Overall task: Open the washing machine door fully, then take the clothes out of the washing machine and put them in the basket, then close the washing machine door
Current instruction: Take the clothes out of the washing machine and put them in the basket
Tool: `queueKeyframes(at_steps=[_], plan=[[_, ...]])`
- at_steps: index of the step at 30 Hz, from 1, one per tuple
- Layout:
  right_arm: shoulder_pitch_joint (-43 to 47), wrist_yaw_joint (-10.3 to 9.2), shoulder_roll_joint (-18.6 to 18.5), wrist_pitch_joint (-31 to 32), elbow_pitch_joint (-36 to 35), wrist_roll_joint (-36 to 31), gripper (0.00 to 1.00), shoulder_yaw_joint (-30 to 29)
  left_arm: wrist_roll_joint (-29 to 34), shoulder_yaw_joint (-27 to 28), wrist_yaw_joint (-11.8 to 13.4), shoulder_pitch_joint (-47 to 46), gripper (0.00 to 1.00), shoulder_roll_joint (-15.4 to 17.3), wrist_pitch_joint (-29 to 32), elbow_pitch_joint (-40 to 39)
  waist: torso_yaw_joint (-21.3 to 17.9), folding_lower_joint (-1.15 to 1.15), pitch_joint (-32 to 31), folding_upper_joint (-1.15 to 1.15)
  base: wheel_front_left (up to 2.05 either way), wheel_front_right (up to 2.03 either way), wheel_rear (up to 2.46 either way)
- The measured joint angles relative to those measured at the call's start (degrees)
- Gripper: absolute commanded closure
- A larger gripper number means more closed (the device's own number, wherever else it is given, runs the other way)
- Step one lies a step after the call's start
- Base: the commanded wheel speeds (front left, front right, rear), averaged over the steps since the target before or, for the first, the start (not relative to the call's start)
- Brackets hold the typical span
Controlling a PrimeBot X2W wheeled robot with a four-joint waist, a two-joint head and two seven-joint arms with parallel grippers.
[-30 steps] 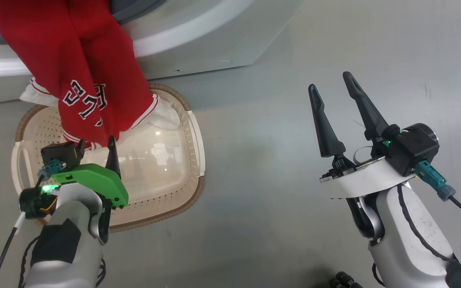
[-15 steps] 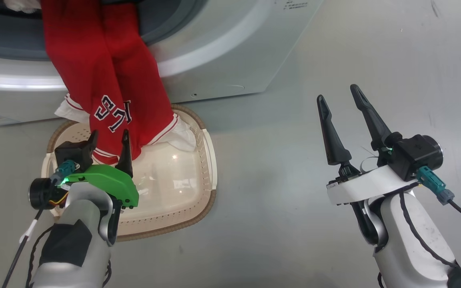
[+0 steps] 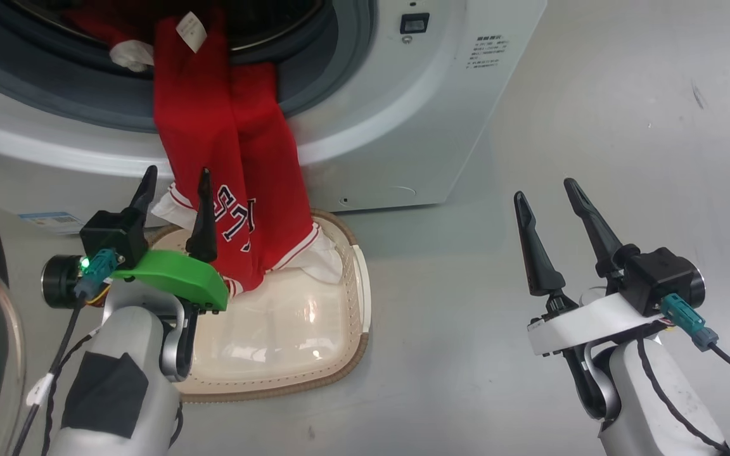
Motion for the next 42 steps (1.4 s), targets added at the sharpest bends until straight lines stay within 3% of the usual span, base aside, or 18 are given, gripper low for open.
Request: queueKeyframes(at_steps=[18,42], plan=[[4.93,-0.68,0.00,0.00,-0.35,-0.15,0.00,-1.10,2.99,-0.33,1.81,12.87,0.00,0.07,-0.01,-13.30,2.60,0.00,-8.47,0.00,0.00,0.00,0.00],[12.88,-2.22,0.20,0.01,0.16,0.23,0.00,-0.65,3.26,-1.66,2.69,26.94,0.00,0.34,0.00,-18.49,3.16,0.00,-15.77,0.00,0.00,0.00,0.00]])
